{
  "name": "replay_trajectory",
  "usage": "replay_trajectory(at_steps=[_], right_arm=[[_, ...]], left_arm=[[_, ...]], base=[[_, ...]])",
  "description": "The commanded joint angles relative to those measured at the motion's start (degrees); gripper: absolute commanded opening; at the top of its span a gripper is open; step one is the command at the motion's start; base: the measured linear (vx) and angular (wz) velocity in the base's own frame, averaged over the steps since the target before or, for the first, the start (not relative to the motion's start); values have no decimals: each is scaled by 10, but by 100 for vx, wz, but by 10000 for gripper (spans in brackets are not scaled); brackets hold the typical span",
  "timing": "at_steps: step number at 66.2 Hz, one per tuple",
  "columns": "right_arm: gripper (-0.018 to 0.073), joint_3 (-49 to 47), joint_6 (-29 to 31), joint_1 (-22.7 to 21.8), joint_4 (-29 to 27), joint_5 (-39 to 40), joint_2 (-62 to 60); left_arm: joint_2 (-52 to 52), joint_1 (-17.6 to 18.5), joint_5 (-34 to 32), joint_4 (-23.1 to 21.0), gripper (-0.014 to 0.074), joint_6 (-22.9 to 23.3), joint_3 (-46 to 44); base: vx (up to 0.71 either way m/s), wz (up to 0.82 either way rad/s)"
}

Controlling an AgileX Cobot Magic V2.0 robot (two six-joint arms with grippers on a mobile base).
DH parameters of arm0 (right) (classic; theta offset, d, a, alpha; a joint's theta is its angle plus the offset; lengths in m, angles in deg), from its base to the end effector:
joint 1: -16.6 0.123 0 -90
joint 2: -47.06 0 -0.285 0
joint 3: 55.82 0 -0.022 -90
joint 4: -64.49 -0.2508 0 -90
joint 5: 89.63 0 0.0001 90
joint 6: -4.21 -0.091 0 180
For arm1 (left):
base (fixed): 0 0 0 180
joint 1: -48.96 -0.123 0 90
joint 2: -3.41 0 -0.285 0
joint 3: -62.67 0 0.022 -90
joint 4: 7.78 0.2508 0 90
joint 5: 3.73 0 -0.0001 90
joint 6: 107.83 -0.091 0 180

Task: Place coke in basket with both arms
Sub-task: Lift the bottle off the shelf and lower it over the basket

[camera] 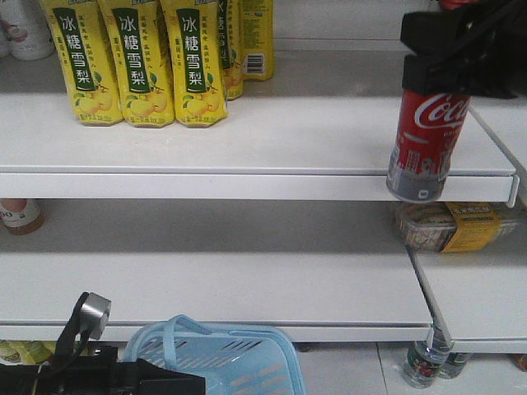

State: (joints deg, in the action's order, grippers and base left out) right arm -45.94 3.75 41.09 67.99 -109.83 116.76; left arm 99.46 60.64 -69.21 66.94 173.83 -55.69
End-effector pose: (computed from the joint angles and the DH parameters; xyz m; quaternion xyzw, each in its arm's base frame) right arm 0.2133 0.0950 0.4418 -0.1739 0.7446 0.1132 0.6345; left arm 0.1603 -0.1146 0.1560 -0.0059 0.8040 -0.5831 0.1163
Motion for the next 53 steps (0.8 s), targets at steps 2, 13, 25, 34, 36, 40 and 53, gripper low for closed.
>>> replay_trajectory(at_steps=[2,13,25,34,36,40,53], right_arm=[[-5,-21,5,27,5,1,-15],[-5,-20,5,80,3,-53,-15],[-5,27,-11,132,-20,-47,-15],[-5,88,-11,165,-58,-15,-15],[-5,100,-11,171,-66,-5,-15],[-5,124,-11,180,-74,14,-15],[-5,193,-27,185,-103,68,3]], left_arm=[[-18,3,-135,-31,-8,-5,-6],[-18,3,-135,-31,-7,-5,-6],[-18,3,-135,-31,-6,-5,-6],[-18,3,-135,-31,-6,-5,-6],[-18,3,-135,-31,-6,-5,-6],[-18,3,-135,-31,-6,-5,-6],[-18,3,-135,-31,-6,-5,-6]], base=[[0,0],[0,0],[0,0],[0,0],[0,0],[0,0],[0,0]])
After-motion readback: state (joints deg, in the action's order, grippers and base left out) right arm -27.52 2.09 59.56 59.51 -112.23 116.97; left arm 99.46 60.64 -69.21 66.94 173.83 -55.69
